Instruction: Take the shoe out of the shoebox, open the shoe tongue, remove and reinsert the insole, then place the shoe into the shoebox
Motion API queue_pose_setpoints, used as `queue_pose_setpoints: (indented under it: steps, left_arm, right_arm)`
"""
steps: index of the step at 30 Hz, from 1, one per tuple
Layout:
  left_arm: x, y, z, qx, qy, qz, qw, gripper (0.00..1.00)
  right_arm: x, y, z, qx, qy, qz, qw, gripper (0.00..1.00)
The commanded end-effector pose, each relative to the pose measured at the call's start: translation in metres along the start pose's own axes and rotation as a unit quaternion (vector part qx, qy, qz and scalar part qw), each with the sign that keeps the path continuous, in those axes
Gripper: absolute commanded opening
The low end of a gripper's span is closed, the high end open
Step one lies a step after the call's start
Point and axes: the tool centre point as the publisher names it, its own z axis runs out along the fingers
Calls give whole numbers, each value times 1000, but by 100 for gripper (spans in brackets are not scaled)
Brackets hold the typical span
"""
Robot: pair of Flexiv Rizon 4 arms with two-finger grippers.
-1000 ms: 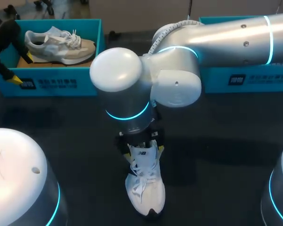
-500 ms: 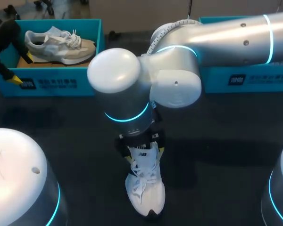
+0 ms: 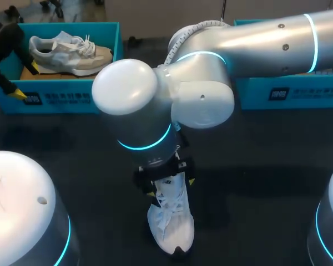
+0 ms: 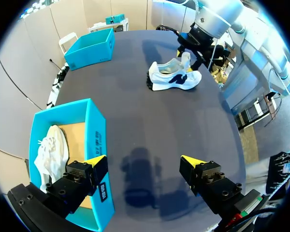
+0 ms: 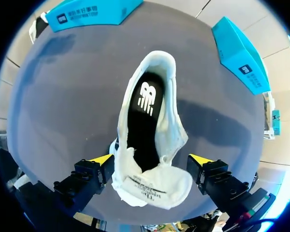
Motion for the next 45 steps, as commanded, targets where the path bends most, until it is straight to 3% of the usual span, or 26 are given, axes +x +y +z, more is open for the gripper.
queue_pose_setpoints:
  steps: [1,17,19,20,21,25,36,45]
  left_arm:
    - [0,0,0,-2,0,0,1000,100]
    - [0,0,0,-2,0,0,1000,100]
    - [0,0,0,-2,0,0,1000,100]
    - [0,0,0,-2,0,0,1000,100]
    - [0,0,0,-2,0,0,1000,100]
    - [0,0,0,-2,0,0,1000,100]
    - [0,0,0,-2,0,0,1000,100]
    - [0,0,0,-2,0,0,1000,100]
  right_arm:
    - [8,-18,-8,-5,-12,196,980,100]
    - [19,-59,-39,-11,-29,224,974,100]
    - [19,-63,-40,-15,-27,229,973,85]
    - [19,-65,-41,-18,-27,232,972,58]
    - [19,-67,-42,-21,-29,235,971,44]
    - [18,-69,-42,-27,-27,239,970,32]
    - [15,-51,-31,-36,-18,225,974,34]
    - [10,-51,-40,-49,-27,228,972,33]
